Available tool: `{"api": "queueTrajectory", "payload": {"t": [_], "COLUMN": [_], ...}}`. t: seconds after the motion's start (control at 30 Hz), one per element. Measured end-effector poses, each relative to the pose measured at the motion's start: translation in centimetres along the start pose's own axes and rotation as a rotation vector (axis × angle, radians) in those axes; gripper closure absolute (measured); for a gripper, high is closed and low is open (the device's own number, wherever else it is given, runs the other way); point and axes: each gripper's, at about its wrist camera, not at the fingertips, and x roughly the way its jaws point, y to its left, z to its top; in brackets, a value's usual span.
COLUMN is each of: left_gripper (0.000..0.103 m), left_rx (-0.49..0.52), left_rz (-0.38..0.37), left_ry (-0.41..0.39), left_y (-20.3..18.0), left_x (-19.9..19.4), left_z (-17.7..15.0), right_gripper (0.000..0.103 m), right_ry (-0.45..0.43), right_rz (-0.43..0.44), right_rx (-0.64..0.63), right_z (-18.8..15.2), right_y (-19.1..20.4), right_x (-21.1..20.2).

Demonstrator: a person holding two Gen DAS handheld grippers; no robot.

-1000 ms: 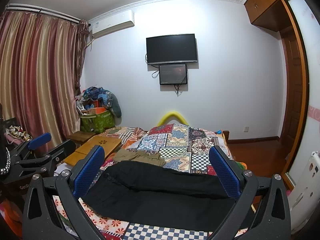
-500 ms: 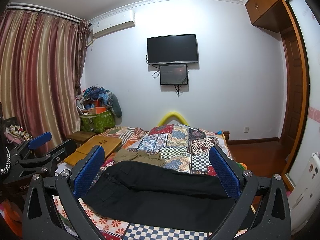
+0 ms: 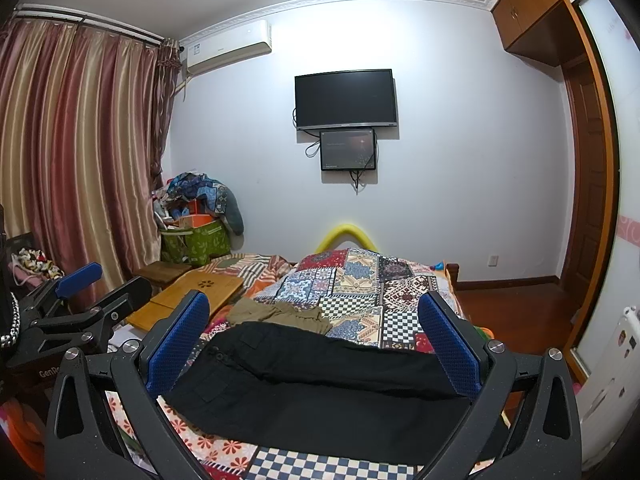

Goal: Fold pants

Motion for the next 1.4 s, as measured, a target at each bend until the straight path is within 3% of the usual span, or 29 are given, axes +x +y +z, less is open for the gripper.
{"api": "queueTrajectory", "payload": {"t": [0.87,1.13,1.4], "left_gripper": [0.0,0.0,0.0], "left_rx": [0.003,-0.014,-0.016], "left_rz": [0.005,-0.006,0.037], "left_ry": [0.011,0.041,0.147], "left_y": [0.6,1.3,3.2], "left_x": [0.7,3.2,9.9], "left_z": [-0.7,-1.2,-2.3], "right_gripper": [0.0,0.0,0.0], "right_ry": [0.011,0.037,0.095], "right_rz": [0.0,-0.052,-0.152], "right_rx": [0.004,0.012,0.009], "right_z": [-0.3,-1.3,-2.9], "right_y": [-0.1,-1.6,-6.2], "right_x": [0.7,2.0,4.7]}}
